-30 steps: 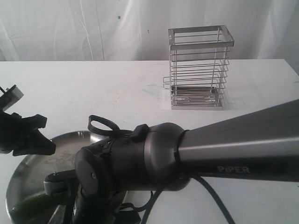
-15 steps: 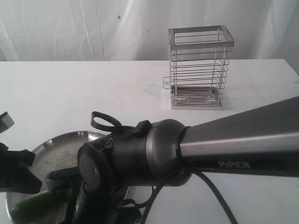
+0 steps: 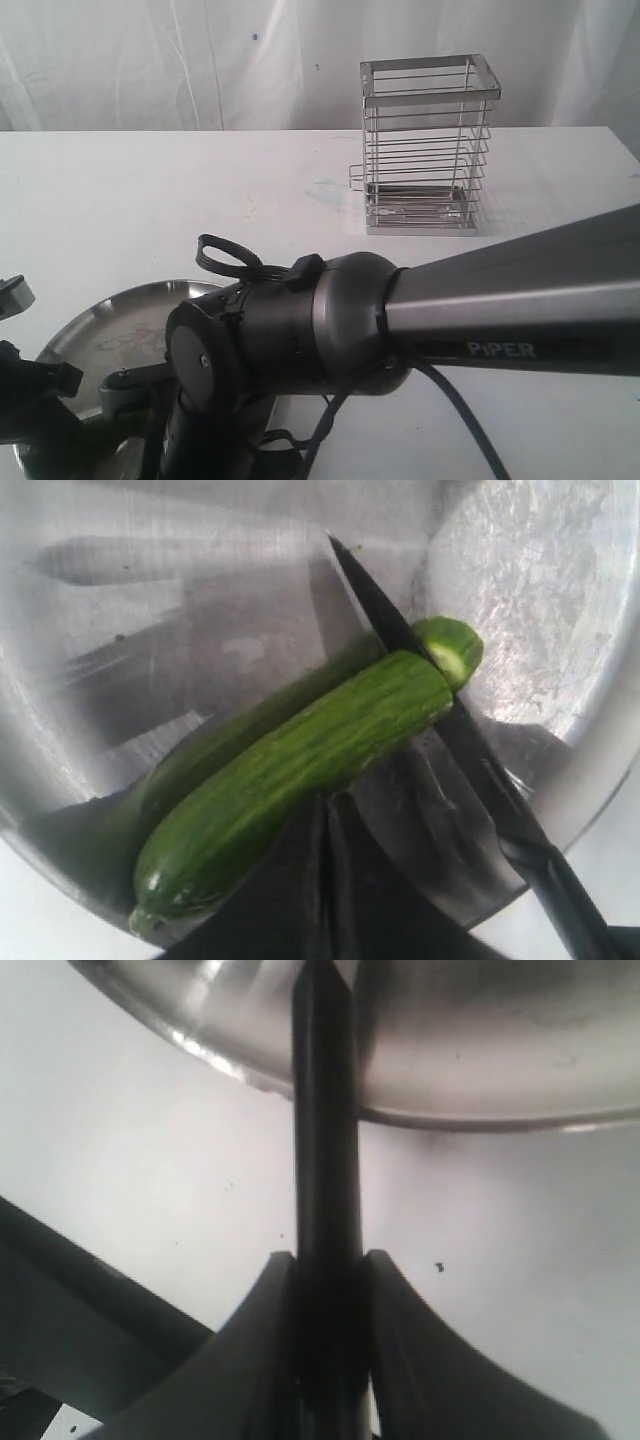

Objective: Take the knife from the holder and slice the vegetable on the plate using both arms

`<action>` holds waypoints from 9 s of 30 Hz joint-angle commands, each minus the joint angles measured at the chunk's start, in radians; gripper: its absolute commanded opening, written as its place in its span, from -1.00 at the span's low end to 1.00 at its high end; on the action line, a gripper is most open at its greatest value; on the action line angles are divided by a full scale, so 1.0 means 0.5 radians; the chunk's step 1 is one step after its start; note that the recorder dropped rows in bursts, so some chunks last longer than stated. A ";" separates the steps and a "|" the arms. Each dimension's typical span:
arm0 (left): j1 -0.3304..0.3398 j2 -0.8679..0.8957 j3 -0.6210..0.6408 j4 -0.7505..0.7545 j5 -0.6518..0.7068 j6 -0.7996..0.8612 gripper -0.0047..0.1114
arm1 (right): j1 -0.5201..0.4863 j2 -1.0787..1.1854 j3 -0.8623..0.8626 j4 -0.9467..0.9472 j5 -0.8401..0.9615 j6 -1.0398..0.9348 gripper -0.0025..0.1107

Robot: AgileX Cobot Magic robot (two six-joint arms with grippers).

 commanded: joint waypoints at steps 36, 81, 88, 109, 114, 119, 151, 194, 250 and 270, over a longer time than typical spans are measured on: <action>-0.013 0.102 0.019 -0.477 -0.036 0.308 -0.92 | -0.149 -0.086 -0.120 -0.200 0.036 -0.047 -0.69; -0.436 0.122 -0.410 0.710 0.034 1.029 0.19 | -0.443 -0.316 -0.120 -0.354 -0.065 -0.153 -0.69; -0.456 0.205 -0.410 0.701 0.024 1.042 0.19 | -0.443 -0.316 -0.120 -0.354 -0.097 -0.153 -0.69; -0.528 0.304 -0.620 0.480 -0.240 0.876 -0.34 | -0.443 -0.316 -0.120 -0.308 -0.125 -0.168 -0.69; -0.528 0.468 -0.630 0.455 -0.285 0.876 -0.34 | -0.443 -0.316 -0.120 -0.296 -0.141 -0.168 -0.69; -0.528 0.535 -0.630 0.455 -0.341 0.750 0.05 | -0.443 -0.316 -0.120 -0.286 -0.108 -0.168 -0.69; -0.354 0.068 -0.673 0.511 -0.344 0.169 0.37 | -0.392 -0.109 -0.120 -0.105 0.248 -0.431 -0.69; -0.455 0.234 -0.673 0.336 -0.498 0.214 0.37 | -0.384 0.009 -0.120 -0.104 0.103 -0.446 -0.69; -0.419 0.585 -0.911 -0.280 -0.275 0.445 -0.92 | -0.384 0.088 -0.167 -0.087 0.225 -0.479 -0.69; -0.239 0.246 -0.653 0.205 0.184 0.175 -0.37 | -0.384 0.088 -0.167 -0.126 0.283 -0.488 -0.69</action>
